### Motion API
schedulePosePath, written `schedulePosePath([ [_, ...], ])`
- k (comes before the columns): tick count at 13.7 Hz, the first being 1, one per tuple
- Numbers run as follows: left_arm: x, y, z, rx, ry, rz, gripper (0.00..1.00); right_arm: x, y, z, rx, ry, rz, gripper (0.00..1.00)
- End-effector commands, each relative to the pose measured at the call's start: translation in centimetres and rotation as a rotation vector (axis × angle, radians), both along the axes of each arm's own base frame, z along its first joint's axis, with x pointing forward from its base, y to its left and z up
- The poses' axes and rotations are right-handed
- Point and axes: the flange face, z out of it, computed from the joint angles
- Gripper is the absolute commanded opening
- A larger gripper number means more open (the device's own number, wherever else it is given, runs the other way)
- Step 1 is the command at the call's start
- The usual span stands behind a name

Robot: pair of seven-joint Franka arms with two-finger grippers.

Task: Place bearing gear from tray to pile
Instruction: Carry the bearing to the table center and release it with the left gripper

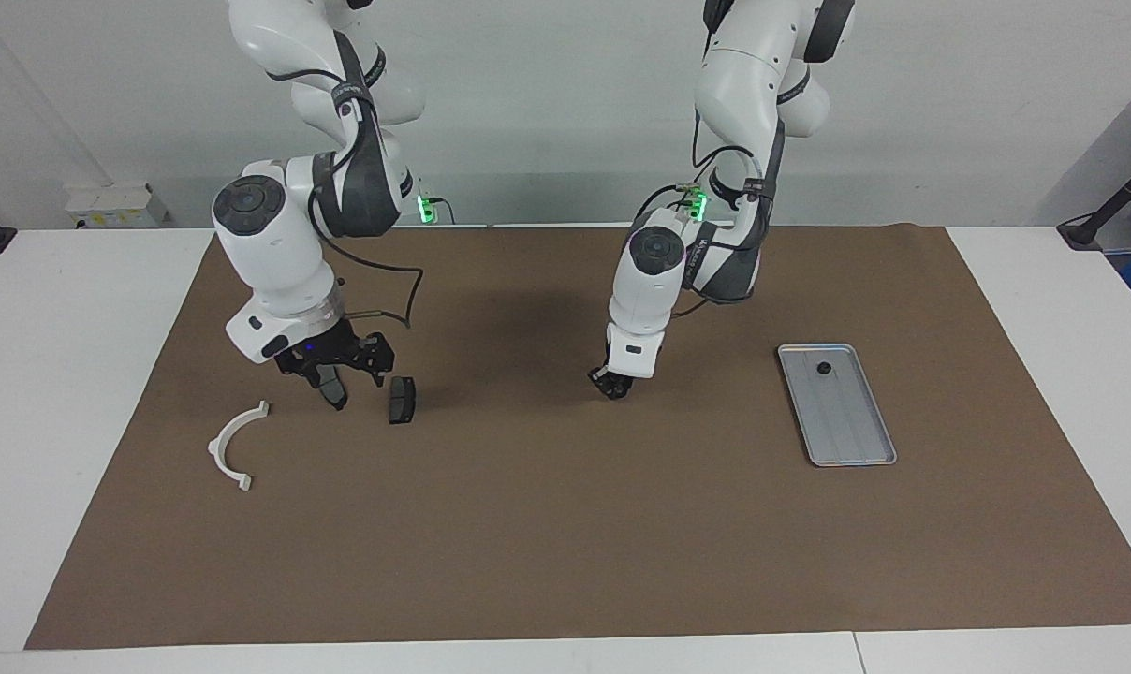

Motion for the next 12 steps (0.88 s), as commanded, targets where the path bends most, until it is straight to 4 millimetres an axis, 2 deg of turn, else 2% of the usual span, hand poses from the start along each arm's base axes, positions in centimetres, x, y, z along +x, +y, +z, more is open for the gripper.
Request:
schedulePosePath([
  [1,-0.52,0.01,-0.49,0.013,-0.018,0.005,0.1,-0.42,1.79,0.27,0.002,-0.014,-0.045,1.0],
  [5,-0.74,-0.07,-0.74,0.008,-0.027,0.004,0.17,-0.49,2.45,0.34,0.003,-0.015,-0.06,1.0],
  [6,-0.69,-0.11,-0.66,0.007,-0.03,0.006,0.28,-0.49,2.45,0.34,0.004,-0.015,-0.065,1.0],
  [8,-0.75,-0.08,-0.71,0.009,-0.024,0.014,0.32,-0.49,2.45,0.34,0.004,-0.015,-0.065,1.0],
  [9,-0.84,-0.13,-0.73,0.014,-0.017,0.023,0.55,-0.49,2.45,0.34,0.004,-0.015,-0.065,1.0],
  [10,-0.8,-0.04,-0.64,0.025,-0.01,0.023,0.91,-0.49,2.45,0.34,0.004,-0.015,-0.065,1.0],
  [11,-0.85,-0.07,-0.34,0.052,-0.002,0.007,1.0,-0.49,2.45,0.34,0.004,-0.015,-0.065,1.0],
  [12,-0.81,-0.03,-0.06,0.073,0.0,-0.007,1.0,-0.49,2.45,0.34,0.004,-0.015,-0.065,1.0],
])
